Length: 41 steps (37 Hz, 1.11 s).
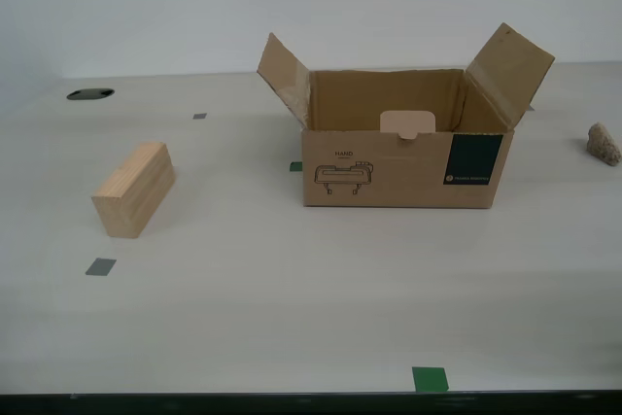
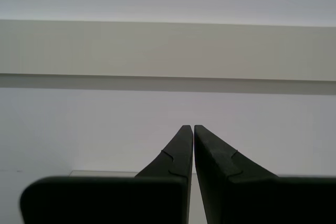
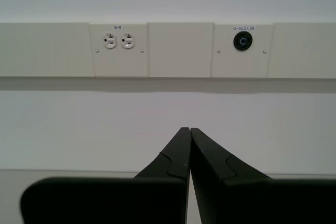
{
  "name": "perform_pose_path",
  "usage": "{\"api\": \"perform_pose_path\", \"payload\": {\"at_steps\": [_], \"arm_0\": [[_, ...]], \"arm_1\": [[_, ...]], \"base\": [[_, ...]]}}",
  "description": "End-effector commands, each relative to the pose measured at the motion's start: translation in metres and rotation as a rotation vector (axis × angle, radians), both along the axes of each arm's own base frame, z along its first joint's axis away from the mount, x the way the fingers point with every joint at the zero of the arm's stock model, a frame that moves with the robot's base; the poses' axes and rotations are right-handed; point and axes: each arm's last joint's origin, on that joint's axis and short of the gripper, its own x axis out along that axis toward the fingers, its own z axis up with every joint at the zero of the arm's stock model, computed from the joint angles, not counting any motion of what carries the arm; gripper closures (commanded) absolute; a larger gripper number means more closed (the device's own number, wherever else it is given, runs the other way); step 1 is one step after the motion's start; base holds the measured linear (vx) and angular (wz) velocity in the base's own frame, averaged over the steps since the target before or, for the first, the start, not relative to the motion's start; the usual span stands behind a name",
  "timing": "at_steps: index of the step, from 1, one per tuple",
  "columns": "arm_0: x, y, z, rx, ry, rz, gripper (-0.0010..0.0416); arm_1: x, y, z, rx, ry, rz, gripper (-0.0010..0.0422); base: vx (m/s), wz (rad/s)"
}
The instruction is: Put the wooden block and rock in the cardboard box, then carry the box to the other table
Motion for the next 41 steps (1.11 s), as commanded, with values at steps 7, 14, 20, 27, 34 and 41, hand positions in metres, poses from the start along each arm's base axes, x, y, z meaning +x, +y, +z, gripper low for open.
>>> {"api": "perform_pose_path", "payload": {"at_steps": [7,14,20,27,34,41], "arm_0": [[0.0001,-0.0001,0.0004,0.001,-0.003,-0.001,0.0406],[0.0001,-0.0001,0.0004,0.001,-0.003,-0.001,0.0406],[0.0001,-0.0001,0.0004,0.001,-0.003,-0.001,0.0406],[0.0001,-0.0001,0.0004,0.001,-0.003,-0.001,0.0405],[0.0001,-0.0001,0.0004,0.001,-0.003,-0.001,0.0405],[0.0001,-0.0001,0.0004,0.001,-0.003,-0.001,0.0405]], "arm_1": [[-0.0001,-0.0001,0.0011,0.002,-0.008,-0.002,0.0412],[0.0000,-0.0001,0.0010,0.002,-0.007,-0.002,0.0412],[0.0000,-0.0002,0.0010,0.002,-0.007,-0.003,0.0412],[0.0000,-0.0001,0.0010,0.002,-0.007,-0.002,0.0412],[0.0000,-0.0002,0.0010,0.002,-0.007,-0.003,0.0412],[0.0000,-0.0001,0.0010,0.002,-0.007,-0.002,0.0412]], "base": [[0.000,0.000],[0.000,0.000],[0.000,0.000],[0.000,0.000],[0.000,0.000],[0.000,0.000]]}}
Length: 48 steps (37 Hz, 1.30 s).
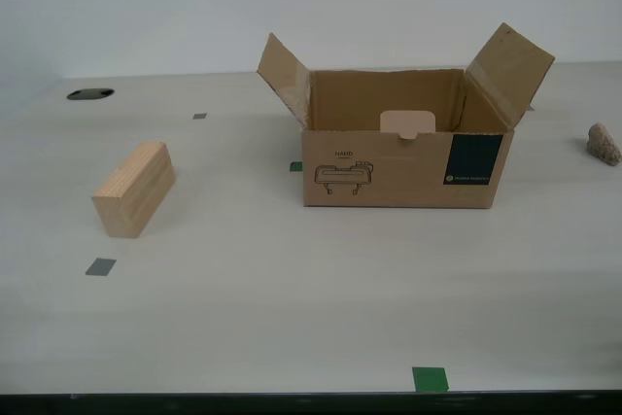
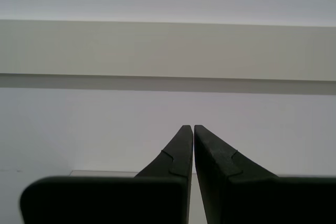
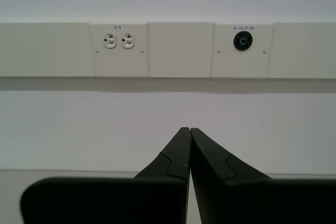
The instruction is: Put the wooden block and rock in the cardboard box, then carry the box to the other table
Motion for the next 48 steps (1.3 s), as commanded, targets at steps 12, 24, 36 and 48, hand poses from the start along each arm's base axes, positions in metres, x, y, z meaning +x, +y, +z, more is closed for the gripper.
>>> {"api": "perform_pose_path", "payload": {"at_steps": [12,24,36,48], "arm_0": [[0.0001,0.0001,0.0005,0.002,-0.003,0.000,0.0406],[0.0001,0.0001,0.0005,0.002,-0.003,0.000,0.0406],[0.0000,0.0001,0.0012,-0.001,-0.011,0.000,0.0406],[0.0000,0.0001,0.0005,-0.002,-0.003,-0.001,0.0406]], "arm_1": [[-0.0001,-0.0002,0.0011,0.002,-0.008,-0.003,0.0412],[0.0001,-0.0002,0.0023,0.001,-0.011,-0.003,0.0412],[0.0000,-0.0002,0.0020,-0.013,-0.011,-0.004,0.0412],[0.0001,-0.0002,0.0019,-0.021,-0.011,-0.005,0.0412]], "base": [[0.000,0.000],[0.000,0.000],[0.000,0.000],[0.000,0.000]]}}
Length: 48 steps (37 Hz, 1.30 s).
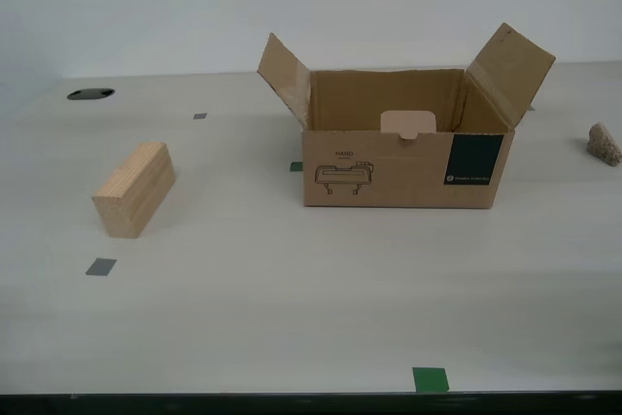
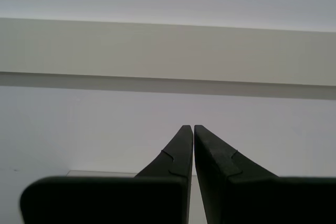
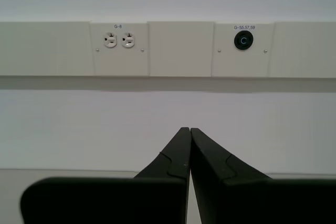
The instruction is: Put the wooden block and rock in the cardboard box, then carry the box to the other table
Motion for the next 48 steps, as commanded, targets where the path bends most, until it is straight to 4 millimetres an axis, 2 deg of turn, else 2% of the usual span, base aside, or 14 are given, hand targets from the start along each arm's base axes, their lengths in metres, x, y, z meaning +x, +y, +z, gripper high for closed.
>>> {"api": "perform_pose_path", "payload": {"at_steps": [1,15,30,41,48], "arm_0": [[0.000,0.000,0.001,-0.001,-0.007,0.000,0.0406],[-0.006,0.000,0.008,-0.002,0.049,0.000,0.0406],[-0.001,0.000,0.054,-0.012,0.199,0.000,0.0406],[-0.010,0.000,0.089,-0.013,0.317,0.001,0.0406],[-0.016,0.000,0.102,-0.009,0.370,0.000,0.0406]], "arm_1": [[0.000,0.000,0.001,-0.002,-0.006,-0.003,0.0412],[0.002,0.000,0.003,-0.012,0.028,-0.006,0.0412],[0.008,-0.002,0.027,-0.011,0.177,-0.050,0.0412],[0.005,-0.004,0.042,-0.037,0.408,-0.072,0.0412],[-0.001,-0.005,0.058,-0.039,0.512,-0.075,0.0412]], "base": [[0.000,0.000],[0.000,0.000],[0.000,0.000],[0.000,0.000],[0.000,0.000]]}}
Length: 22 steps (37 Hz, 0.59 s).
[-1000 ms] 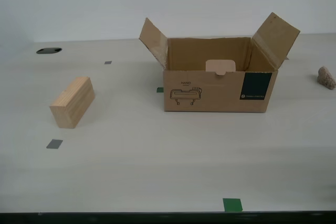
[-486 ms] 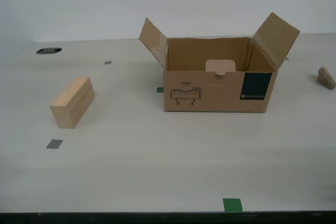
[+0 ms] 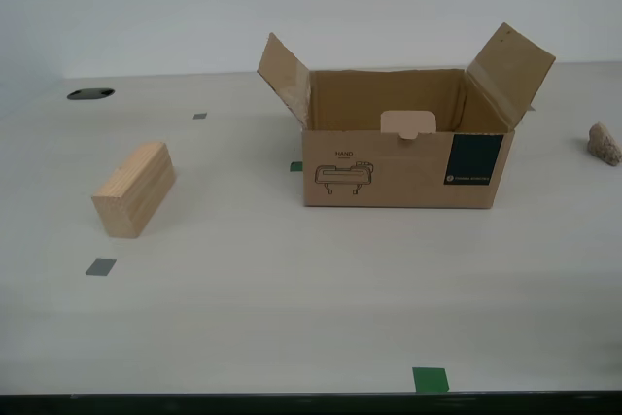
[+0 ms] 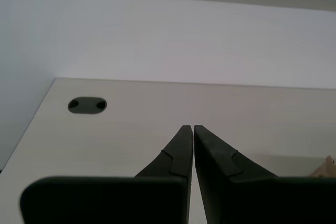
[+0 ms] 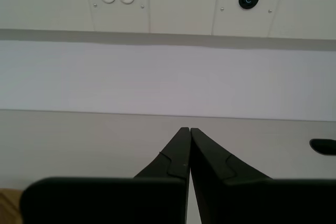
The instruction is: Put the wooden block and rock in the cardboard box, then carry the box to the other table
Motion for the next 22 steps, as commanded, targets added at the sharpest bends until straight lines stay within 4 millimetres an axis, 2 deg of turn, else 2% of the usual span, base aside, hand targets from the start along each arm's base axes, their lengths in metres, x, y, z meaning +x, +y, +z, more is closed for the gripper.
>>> {"api": "perform_pose_path", "payload": {"at_steps": [1,7,22], "arm_0": [[-0.003,0.000,0.005,0.006,0.029,-0.002,0.0406],[-0.010,0.000,0.014,0.011,0.085,-0.005,0.0406],[-0.027,-0.001,0.034,0.026,0.206,-0.033,0.0406]], "arm_1": [[-0.004,0.000,0.009,-0.004,0.051,-0.004,0.0412],[-0.010,0.000,0.019,-0.016,0.126,0.002,0.0412],[-0.019,-0.002,0.023,-0.043,0.246,0.011,0.0412]], "base": [[0.000,0.000],[0.000,0.000],[0.000,0.000]]}}
